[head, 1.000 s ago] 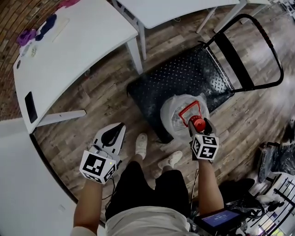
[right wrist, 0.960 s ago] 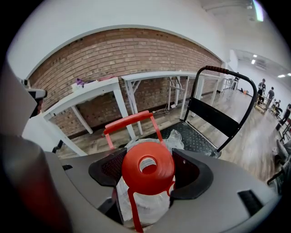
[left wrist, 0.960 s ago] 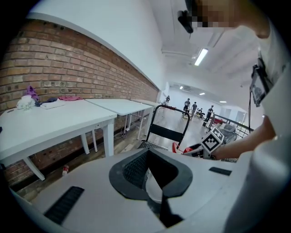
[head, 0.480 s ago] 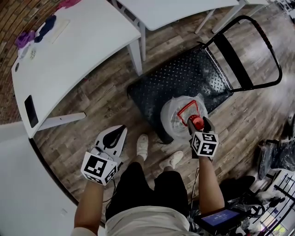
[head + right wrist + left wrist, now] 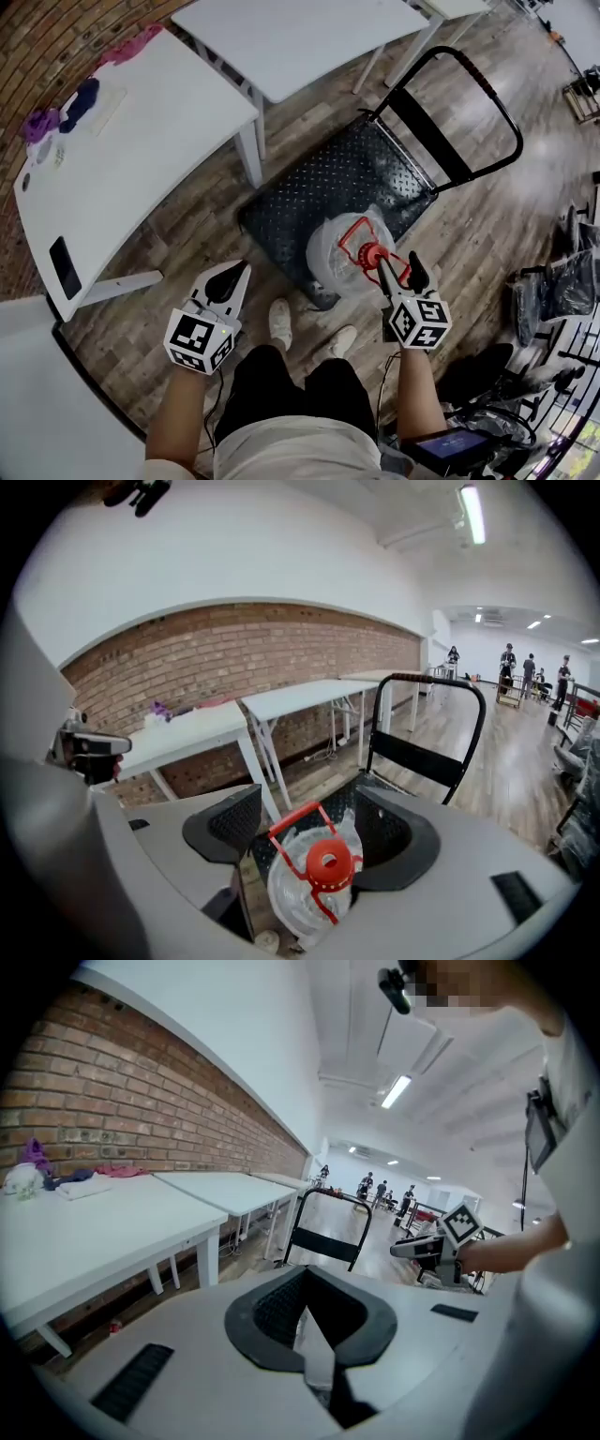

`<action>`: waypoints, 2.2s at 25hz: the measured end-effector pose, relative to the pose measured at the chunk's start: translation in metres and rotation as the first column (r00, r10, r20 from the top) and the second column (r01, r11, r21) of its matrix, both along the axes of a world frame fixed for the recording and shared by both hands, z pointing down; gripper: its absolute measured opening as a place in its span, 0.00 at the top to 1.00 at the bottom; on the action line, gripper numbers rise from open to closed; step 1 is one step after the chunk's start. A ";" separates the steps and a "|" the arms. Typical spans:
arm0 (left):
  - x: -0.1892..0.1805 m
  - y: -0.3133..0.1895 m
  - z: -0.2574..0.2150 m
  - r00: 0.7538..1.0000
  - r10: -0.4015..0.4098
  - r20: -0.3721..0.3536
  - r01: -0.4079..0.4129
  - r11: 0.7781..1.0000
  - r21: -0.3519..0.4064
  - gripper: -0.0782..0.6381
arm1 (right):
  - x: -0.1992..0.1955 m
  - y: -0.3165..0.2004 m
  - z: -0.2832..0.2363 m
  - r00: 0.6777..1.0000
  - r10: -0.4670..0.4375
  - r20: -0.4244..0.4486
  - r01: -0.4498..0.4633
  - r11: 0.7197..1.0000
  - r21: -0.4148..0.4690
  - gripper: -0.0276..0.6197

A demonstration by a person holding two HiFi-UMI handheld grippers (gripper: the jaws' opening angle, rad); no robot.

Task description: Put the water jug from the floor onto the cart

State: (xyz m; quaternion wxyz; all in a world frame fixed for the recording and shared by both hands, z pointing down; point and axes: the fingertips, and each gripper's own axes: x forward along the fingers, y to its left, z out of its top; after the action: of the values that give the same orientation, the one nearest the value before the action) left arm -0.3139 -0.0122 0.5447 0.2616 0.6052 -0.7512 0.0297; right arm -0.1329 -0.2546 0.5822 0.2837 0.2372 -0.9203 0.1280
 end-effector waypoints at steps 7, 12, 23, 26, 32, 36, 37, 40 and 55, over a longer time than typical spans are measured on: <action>0.027 -0.030 -0.058 0.994 0.100 0.038 -0.103 0.989 0.109 0.89 | 0.038 0.024 -0.120 0.985 0.005 0.172 -0.026 0.993 0.116 0.51; 0.066 -0.041 -0.075 0.985 0.168 0.033 -0.171 0.976 0.135 0.89 | 0.104 0.036 -0.157 0.969 0.102 0.225 -0.138 0.979 0.149 0.60; 0.185 -0.018 -0.132 0.937 0.329 0.112 -0.346 0.919 0.188 0.89 | 0.246 0.106 -0.202 0.918 0.232 0.321 -0.297 0.940 0.168 0.66; 0.217 -0.009 -0.150 0.923 0.360 0.134 -0.382 0.899 0.216 0.89 | 0.280 0.124 -0.224 0.898 0.258 0.357 -0.343 0.917 0.201 0.77; 0.254 0.014 -0.182 0.904 0.389 0.180 -0.424 0.869 0.255 0.89 | 0.315 0.160 -0.258 0.868 0.266 0.419 -0.388 0.889 0.242 0.88; 0.261 0.020 -0.198 0.890 0.406 0.207 -0.451 0.850 0.273 0.89 | 0.323 0.170 -0.270 0.848 0.279 0.451 -0.414 0.880 0.233 0.94; 0.261 0.022 -0.202 0.887 0.409 0.214 -0.457 0.845 0.278 0.89 | 0.323 0.172 -0.272 0.845 0.282 0.455 -0.418 0.878 0.232 0.95; 0.254 0.030 -0.211 0.883 0.414 0.222 -0.466 0.835 0.293 0.89 | 0.312 0.181 -0.273 0.847 0.283 0.450 -0.413 0.883 0.223 0.95; 0.164 0.073 -0.222 0.875 0.426 0.231 -0.481 0.820 0.310 0.89 | 0.180 0.233 -0.278 0.889 0.174 0.423 -0.307 0.913 0.270 0.95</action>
State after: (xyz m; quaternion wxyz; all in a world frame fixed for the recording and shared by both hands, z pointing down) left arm -0.1500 0.0605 0.3231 0.0745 0.7999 -0.5955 -0.0002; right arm 0.0466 -0.0218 0.3042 0.0328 0.3645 -0.9292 0.0518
